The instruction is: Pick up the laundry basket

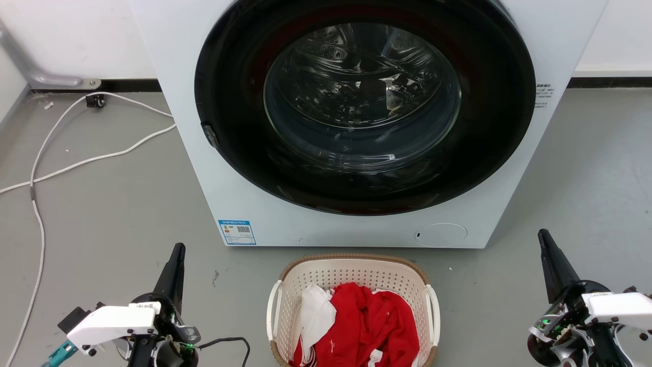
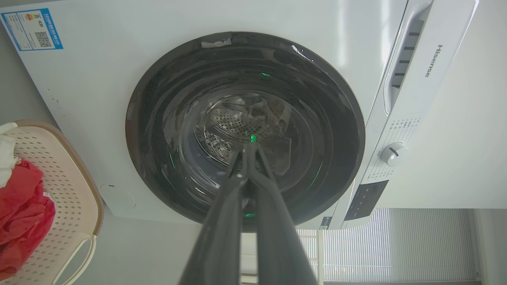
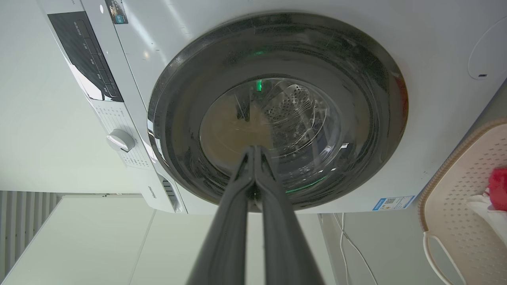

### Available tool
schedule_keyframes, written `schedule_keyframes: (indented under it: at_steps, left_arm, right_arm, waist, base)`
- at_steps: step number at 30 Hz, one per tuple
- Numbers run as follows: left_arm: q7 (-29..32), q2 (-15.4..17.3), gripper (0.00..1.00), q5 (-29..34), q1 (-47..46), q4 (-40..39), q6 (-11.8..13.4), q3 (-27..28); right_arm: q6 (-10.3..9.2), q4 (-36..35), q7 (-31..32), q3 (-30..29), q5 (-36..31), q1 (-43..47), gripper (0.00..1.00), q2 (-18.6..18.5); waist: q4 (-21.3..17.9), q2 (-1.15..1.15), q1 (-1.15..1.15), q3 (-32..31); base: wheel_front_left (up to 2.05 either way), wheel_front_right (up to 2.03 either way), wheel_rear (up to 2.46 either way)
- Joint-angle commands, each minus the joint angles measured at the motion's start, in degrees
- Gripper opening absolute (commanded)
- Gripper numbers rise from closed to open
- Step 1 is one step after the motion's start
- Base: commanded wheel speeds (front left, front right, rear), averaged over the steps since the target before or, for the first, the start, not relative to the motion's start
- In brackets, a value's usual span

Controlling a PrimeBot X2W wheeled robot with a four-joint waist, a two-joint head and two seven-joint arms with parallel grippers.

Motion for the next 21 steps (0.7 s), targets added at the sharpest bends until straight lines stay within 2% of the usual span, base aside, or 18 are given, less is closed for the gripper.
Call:
schedule_keyframes:
  at_steps: [1, 8, 9, 13, 21]
  left_arm:
    - [0.2, 0.0, 0.0, 0.1, -0.6, 0.1, -0.2, 0.2]
    - [0.2, -0.1, 0.0, 0.1, -0.6, 0.1, -0.2, 0.2]
    - [0.0, 0.0, 1.0, 0.0, 0.0, 0.0, 0.0, 0.0]
    - [-0.1, -0.3, 1.0, 0.0, 1.6, 1.9, 0.1, -0.2]
    - [-2.5, -0.3, 1.0, 1.9, 2.6, 0.0, 0.1, -1.0]
  right_arm:
    - [0.0, 0.0, 0.2, -0.1, -0.3, -0.6, 0.0, 0.1]
    - [0.0, 0.0, 0.2, -0.1, -0.3, -0.6, 0.0, 0.1]
    - [0.0, 0.0, 0.0, 0.0, -0.1, 0.0, 1.0, 0.0]
    - [-0.01, 1.8, 0.0, 0.1, -0.1, 1.8, 1.0, 0.2]
    - [-0.01, -0.1, -2.4, 1.2, -1.3, 2.6, 1.0, 0.2]
  waist:
    - [0.0, 0.0, 0.0, 0.0]
    - [0.0, 0.0, 0.0, 0.0]
    - [0.0, 0.0, 0.0, 0.0]
    - [0.0, 0.0, 0.0, 0.0]
    - [-0.1, 0.0, 0.0, 0.0]
  base:
    - [0.0, 0.0, 0.0]
    - [0.0, 0.0, 0.0]
    - [0.0, 0.0, 0.0]
    - [0.0, 0.0, 0.0]
    - [0.0, 0.0, 0.0]
